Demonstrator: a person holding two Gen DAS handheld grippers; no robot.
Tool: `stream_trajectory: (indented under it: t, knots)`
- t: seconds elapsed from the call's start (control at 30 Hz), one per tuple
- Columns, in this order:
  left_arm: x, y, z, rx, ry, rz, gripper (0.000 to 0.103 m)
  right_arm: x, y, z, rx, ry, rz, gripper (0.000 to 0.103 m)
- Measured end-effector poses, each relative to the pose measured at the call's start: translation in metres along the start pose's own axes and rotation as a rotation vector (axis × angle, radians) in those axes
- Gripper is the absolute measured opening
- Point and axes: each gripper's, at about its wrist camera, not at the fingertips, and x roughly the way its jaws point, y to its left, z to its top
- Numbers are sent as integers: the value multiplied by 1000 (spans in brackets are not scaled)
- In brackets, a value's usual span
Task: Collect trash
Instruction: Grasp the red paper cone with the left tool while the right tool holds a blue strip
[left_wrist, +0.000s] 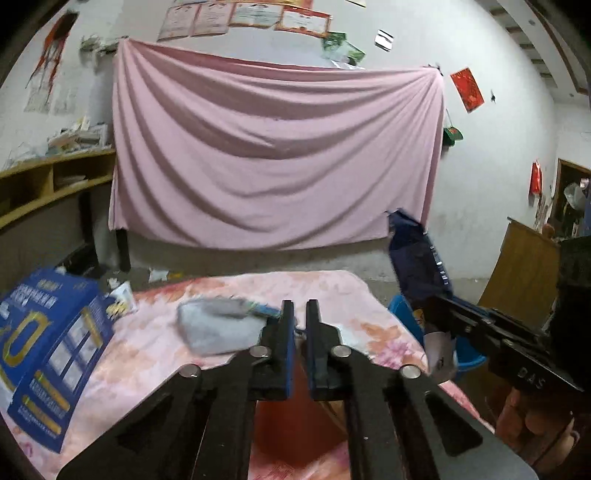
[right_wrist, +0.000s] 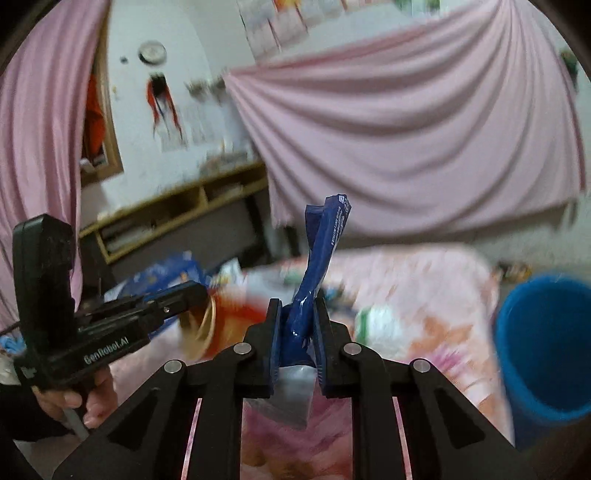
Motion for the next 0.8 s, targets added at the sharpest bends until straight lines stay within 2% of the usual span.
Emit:
stream_trajectory:
  t: [0.07, 0.17, 0.33, 0.4, 0.47, 0.53, 0.7, 0.73, 0.77, 0.8]
  knots:
    - [7, -11, 6, 21, 17, -3, 0, -14, -5, 5, -22, -62, -40, 14]
    - [10, -14, 2, 60, 58, 7, 0, -23, -23, 6, 21, -83, -53, 14]
    - [7, 1, -20, 25, 153, -4, 0, -22, -33, 1, 33, -43, -57, 14]
    - [2, 6, -29, 1, 186, 1, 6, -15, -31, -3, 30, 5, -50, 14]
    - [-5, 10, -40, -20, 210, 0, 27, -14, -31, -6, 35, 55, -37, 14]
    - [-15, 15, -49, -53, 216, -11, 39, -11, -31, -11, 46, 110, -30, 14]
    - [-32, 21, -59, -116, 259, -77, 40, -3, -29, -24, 84, 236, -13, 14]
    - [-35, 21, -62, -123, 264, -90, 44, -2, -30, -27, 95, 256, -12, 14]
    - [-38, 19, -64, -121, 269, -103, 53, -2, -30, -30, 109, 274, -10, 14]
    - [-41, 16, -67, -112, 270, -113, 57, -1, -32, -31, 120, 287, -9, 14]
